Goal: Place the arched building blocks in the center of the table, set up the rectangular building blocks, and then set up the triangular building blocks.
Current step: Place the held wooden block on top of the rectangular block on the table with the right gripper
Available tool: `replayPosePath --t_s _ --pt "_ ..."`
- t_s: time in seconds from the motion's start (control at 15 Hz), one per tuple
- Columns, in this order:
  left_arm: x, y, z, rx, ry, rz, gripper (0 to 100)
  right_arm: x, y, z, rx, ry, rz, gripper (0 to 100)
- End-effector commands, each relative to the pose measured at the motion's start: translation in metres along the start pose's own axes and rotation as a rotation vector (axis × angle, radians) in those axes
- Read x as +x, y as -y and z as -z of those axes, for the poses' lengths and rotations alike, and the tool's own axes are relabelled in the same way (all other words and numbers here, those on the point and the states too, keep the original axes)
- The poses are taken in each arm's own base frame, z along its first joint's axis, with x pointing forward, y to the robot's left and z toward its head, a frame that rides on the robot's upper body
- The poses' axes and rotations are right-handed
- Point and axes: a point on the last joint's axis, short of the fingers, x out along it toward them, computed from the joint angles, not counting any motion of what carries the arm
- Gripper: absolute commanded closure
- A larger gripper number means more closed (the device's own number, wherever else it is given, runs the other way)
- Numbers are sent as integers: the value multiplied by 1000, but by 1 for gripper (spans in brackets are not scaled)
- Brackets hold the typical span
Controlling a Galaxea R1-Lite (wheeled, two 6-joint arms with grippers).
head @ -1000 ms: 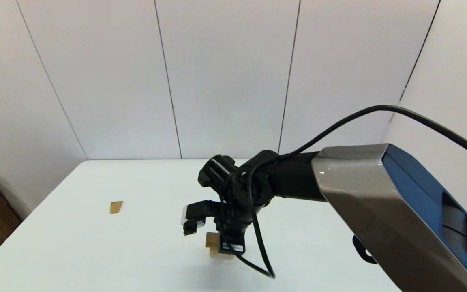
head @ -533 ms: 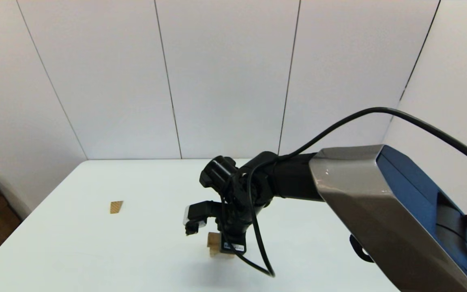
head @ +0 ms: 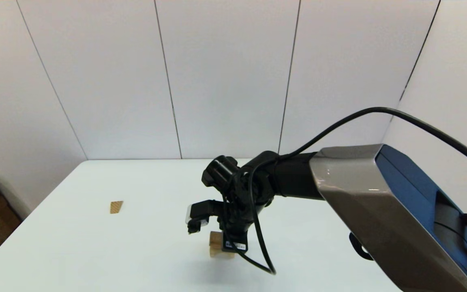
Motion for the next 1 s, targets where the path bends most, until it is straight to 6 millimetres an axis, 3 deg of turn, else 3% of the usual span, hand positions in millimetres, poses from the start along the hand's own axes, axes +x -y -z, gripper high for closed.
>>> replayPosePath --t_s 0.07,1.0 --pt "0 0 0 0 -1 0 0 0 -1 0 -6 -1 -3 100" --pt "0 0 0 0 0 -1 0 3 -2 -1 -8 -6 -10 100"
